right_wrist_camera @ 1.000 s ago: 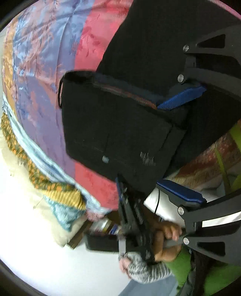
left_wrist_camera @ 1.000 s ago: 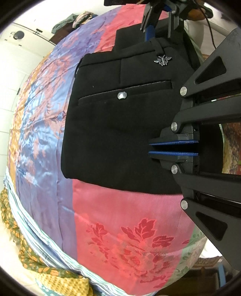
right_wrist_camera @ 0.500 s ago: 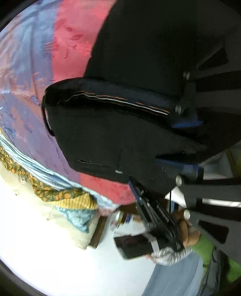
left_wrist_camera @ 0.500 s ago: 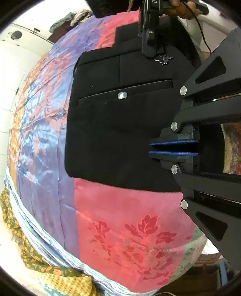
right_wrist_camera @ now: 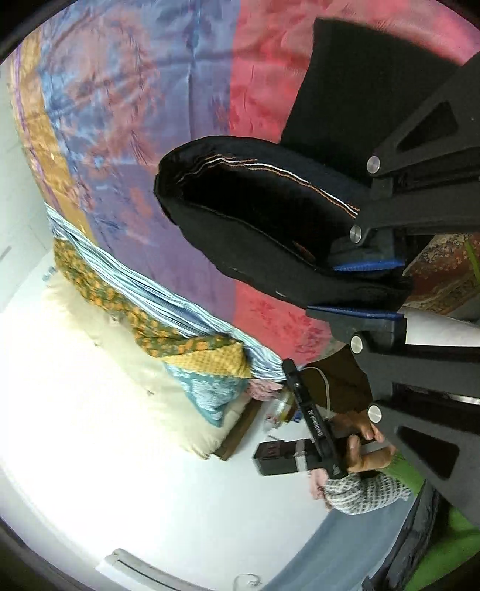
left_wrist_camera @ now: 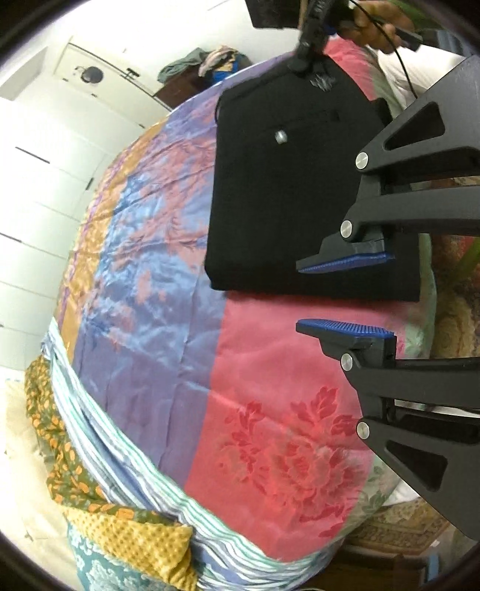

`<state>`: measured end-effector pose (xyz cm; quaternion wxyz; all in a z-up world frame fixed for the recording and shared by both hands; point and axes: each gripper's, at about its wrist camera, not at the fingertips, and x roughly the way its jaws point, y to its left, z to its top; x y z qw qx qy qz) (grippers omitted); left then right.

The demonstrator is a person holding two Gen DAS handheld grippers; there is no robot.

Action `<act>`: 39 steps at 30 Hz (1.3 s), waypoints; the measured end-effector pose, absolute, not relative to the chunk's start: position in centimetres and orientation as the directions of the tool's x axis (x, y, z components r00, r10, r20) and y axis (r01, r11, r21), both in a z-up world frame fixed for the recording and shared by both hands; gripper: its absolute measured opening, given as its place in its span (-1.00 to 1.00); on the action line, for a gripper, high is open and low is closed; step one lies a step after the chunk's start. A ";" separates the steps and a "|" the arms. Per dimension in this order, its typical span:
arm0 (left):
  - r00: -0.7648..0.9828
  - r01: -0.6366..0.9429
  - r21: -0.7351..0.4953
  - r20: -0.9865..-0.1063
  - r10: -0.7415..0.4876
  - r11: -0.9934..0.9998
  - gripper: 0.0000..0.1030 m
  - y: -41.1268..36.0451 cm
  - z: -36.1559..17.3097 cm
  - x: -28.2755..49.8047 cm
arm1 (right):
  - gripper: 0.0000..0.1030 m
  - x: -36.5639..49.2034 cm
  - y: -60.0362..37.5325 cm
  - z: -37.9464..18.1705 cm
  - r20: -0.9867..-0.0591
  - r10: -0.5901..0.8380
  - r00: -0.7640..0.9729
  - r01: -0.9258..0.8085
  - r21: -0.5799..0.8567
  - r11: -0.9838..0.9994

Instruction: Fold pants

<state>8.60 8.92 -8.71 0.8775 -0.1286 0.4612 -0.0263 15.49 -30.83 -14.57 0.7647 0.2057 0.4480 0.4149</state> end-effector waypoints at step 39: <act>0.429 0.063 -0.025 -0.902 -0.050 0.998 -0.50 -0.5 -13.7 8.6 | -0.29 19.1 -33.5 -21.4 -0.825 0.304 0.477 -0.345 0.142 0.928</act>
